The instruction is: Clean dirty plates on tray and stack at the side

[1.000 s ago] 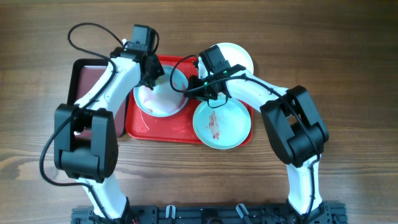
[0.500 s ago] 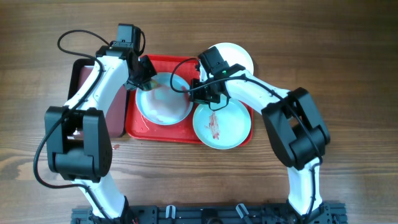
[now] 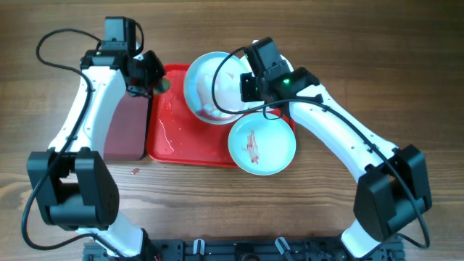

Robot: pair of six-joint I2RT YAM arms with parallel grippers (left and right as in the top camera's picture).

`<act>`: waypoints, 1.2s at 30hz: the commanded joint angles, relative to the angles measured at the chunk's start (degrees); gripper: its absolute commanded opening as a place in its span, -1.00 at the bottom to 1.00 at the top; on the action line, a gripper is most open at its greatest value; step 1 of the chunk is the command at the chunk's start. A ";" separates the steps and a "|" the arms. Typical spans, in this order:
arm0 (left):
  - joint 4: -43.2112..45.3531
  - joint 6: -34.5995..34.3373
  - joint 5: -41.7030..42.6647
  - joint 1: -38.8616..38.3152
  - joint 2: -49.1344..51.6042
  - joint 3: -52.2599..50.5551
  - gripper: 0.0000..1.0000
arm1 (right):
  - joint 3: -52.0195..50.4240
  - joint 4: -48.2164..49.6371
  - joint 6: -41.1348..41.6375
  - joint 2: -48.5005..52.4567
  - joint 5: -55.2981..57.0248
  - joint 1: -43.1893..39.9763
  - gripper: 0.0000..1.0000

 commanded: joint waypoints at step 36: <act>-0.70 0.85 1.53 -3.45 0.79 -5.60 -0.92 | -0.09 18.53 -24.52 -1.51 81.55 29.66 -0.92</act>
